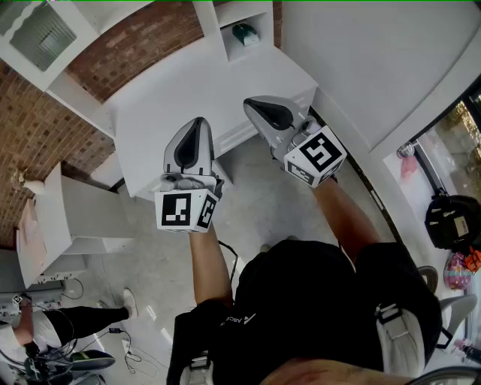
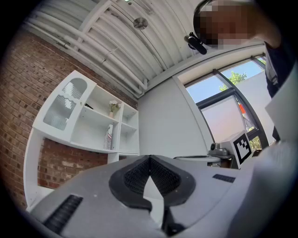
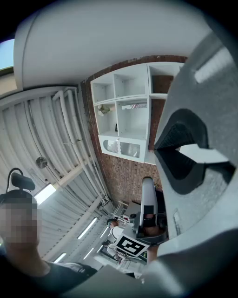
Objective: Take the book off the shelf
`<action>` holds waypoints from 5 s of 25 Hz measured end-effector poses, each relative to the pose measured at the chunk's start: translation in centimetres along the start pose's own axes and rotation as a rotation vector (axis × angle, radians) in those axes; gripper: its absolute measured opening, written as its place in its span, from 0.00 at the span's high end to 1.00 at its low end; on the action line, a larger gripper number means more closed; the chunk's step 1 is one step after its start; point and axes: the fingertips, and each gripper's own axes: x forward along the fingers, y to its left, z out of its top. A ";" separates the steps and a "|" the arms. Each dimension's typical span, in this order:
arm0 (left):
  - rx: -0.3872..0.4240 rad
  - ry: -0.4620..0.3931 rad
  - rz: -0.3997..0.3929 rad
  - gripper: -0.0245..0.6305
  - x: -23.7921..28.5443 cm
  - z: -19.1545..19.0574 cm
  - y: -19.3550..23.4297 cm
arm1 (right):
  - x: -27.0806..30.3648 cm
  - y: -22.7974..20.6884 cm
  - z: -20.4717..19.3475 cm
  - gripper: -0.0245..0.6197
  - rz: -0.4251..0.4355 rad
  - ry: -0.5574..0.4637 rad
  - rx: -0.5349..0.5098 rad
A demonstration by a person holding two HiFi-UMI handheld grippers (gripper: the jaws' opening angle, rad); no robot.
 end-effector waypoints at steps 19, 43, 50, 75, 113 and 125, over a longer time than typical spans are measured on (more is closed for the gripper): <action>-0.014 -0.067 -0.031 0.96 4.7 1.7 5.8 | 4.1 -2.4 0.6 0.96 -0.050 -0.034 -0.012; 0.116 -0.053 0.407 0.93 43.6 0.4 26.9 | 23.1 -37.6 -3.2 0.96 0.169 -0.159 -0.084; 0.141 0.006 0.496 0.77 49.5 1.6 32.9 | 25.2 -40.5 -3.6 0.96 0.185 -0.169 -0.095; 0.151 0.302 0.517 0.47 60.4 -2.3 42.1 | 27.7 -44.1 -3.6 0.96 0.138 -0.217 -0.105; 0.035 -0.080 0.331 0.73 38.4 3.6 28.3 | 24.2 -36.4 -0.9 0.96 0.135 -0.251 -0.041; 0.055 -0.081 0.276 0.73 35.3 -3.5 17.6 | 19.3 -38.0 -5.8 0.96 0.103 -0.218 -0.003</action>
